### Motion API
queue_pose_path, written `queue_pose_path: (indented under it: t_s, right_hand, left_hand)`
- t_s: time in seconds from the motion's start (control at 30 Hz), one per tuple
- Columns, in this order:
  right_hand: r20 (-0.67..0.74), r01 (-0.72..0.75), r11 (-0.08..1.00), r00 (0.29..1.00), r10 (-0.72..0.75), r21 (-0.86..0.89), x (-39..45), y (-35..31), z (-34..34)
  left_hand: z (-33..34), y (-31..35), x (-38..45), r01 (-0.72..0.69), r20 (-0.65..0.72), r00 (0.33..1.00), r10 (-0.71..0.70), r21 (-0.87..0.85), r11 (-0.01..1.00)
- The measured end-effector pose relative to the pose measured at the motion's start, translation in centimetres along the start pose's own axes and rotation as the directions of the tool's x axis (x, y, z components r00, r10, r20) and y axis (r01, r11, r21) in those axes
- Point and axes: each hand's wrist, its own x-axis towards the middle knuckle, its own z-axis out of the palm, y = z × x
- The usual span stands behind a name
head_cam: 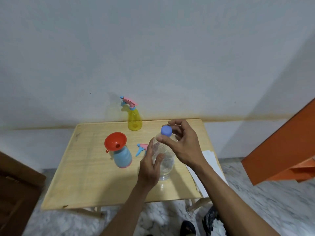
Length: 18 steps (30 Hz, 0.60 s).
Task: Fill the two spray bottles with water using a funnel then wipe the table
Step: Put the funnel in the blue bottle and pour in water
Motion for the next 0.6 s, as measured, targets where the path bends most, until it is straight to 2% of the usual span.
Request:
queue_pose_path:
  t_s: [0.1,0.3,0.47,0.6]
  right_hand:
    - [-0.028,-0.005,1.0,1.0,0.005,-0.02,0.2,-0.1,0.3]
    - [0.089,0.014,0.998,0.996,-0.009,-0.054,0.4,-0.1,-0.5]
    - [-0.047,-0.014,0.999,0.999,0.011,-0.05,0.3,0.0,0.4]
    - [0.078,0.03,0.986,0.997,-0.017,-0.165,0.7,-0.4,-0.3]
  left_hand:
    - [-0.2,0.0,0.1,0.009,-0.011,1.0,-0.009,-0.025,1.0]
    - [-0.1,-0.2,0.3,0.013,-0.006,1.0,-0.013,-0.029,0.999]
    - [-0.1,0.2,0.1,0.023,-0.006,1.0,-0.023,0.0,1.0]
    - [-0.2,0.2,0.2,0.041,-0.008,0.999,-0.04,0.027,0.999]
